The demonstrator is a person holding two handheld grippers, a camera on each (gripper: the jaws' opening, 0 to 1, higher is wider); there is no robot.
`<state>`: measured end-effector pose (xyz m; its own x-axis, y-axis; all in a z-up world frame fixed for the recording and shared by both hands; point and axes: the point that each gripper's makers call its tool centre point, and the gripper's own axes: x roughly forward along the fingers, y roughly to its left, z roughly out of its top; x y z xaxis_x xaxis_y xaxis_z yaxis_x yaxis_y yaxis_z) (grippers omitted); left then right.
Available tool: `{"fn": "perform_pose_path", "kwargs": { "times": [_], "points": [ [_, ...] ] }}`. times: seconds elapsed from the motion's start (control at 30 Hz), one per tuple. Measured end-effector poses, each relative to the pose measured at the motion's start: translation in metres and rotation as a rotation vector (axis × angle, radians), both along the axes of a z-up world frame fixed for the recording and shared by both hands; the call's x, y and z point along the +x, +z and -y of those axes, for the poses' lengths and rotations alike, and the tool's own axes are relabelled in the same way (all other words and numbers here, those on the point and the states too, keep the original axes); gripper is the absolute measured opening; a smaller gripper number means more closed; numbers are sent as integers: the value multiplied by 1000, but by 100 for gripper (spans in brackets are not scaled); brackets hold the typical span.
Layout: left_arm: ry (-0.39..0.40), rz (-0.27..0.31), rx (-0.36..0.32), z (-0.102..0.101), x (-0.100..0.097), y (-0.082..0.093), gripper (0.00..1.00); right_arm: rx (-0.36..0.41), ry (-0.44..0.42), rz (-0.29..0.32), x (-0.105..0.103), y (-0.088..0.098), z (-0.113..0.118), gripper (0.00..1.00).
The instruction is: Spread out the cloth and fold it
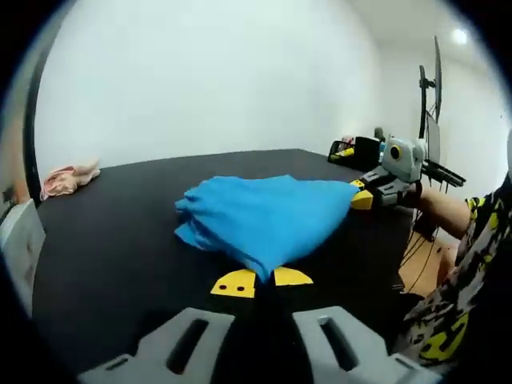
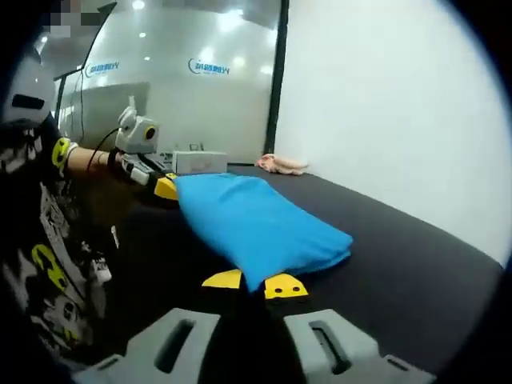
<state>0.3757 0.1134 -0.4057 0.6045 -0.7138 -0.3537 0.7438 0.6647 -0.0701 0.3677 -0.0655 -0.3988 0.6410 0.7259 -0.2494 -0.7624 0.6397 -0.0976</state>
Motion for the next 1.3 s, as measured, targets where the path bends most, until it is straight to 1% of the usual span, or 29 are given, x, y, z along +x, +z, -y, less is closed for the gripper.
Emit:
{"fn": "perform_pose_path", "kwargs": {
  "times": [0.03,0.13,0.27,0.33,0.4,0.43,0.47,0.5,0.53,0.57,0.6,0.67,0.7,0.73,0.77,0.8,0.83,0.87,0.9,0.93,0.97,1.0,1.03,1.1,1.13,1.17,1.2,1.23,1.3],
  "points": [
    [-9,30,2,0,-3,3,1,5,2,-5,-4,1,0,5],
    [-33,26,3,-3,-29,3,1,14,10,-27,-27,0,-1,5],
    [-48,-72,-62,-15,-62,-4,1,40,38,-46,-64,-1,-8,5],
    [-61,-89,-53,-24,-72,-14,2,24,77,-48,-84,-8,-15,5],
    [-76,-89,-55,-26,-75,-21,2,-15,88,-42,-91,-20,-17,5],
    [-69,-139,-74,-26,-77,-27,2,-20,84,-44,-90,-24,-17,5],
    [-82,-156,-92,-24,-77,-28,2,-9,78,-53,-87,-25,-15,5],
    [-78,-143,-108,-25,-73,-24,3,57,72,-96,-87,-22,-16,6],
    [-78,-139,-120,-25,-71,-21,6,77,73,-114,-87,-20,-16,7],
    [-92,-146,-142,-27,-70,-18,11,87,101,-128,-89,-17,-16,16],
    [-87,-189,-170,-29,-72,-17,18,123,116,-165,-92,-14,-15,26],
    [-95,-302,-336,-34,-74,-3,29,184,104,-208,-92,-8,-10,47],
    [-77,-380,-398,-42,-69,3,32,209,109,-226,-93,-6,-7,45],
    [-40,-386,-435,-50,-57,8,34,276,69,-247,-83,3,4,41],
    [13,-370,-469,-59,-36,16,33,311,48,-250,-75,7,10,41],
    [38,-395,-493,-62,-25,19,33,374,-7,-274,-58,13,19,42],
    [35,-441,-521,-58,-19,22,32,394,-27,-286,-52,14,23,43],
    [31,-526,-549,-53,-10,21,33,455,-98,-327,-32,15,34,44],
    [39,-569,-555,-49,-3,17,31,510,-145,-381,-16,13,41,43],
    [47,-628,-525,-38,2,8,26,535,-163,-413,-7,11,43,42],
    [69,-650,-462,-37,7,-2,25,550,-188,-429,4,9,44,39],
    [98,-599,-377,-33,17,-15,25,543,-195,-426,8,7,45,37],
    [111,-588,-353,-30,22,-19,25,523,-213,-407,16,4,42,37],
    [123,-619,-382,-21,27,-20,25,510,-214,-393,25,-1,34,37],
    [121,-638,-384,-17,28,-22,25,487,-224,-428,23,-8,29,37],
    [111,-622,-385,-15,28,-21,25,485,-217,-482,22,-15,22,37],
    [111,-620,-384,-14,30,-23,25,479,-222,-505,21,-19,18,36],
    [105,-616,-382,-13,31,-23,25,453,-238,-456,26,-17,21,34],
    [97,-613,-383,-11,32,-23,24,470,-237,-505,26,-18,15,33]
  ]
}}
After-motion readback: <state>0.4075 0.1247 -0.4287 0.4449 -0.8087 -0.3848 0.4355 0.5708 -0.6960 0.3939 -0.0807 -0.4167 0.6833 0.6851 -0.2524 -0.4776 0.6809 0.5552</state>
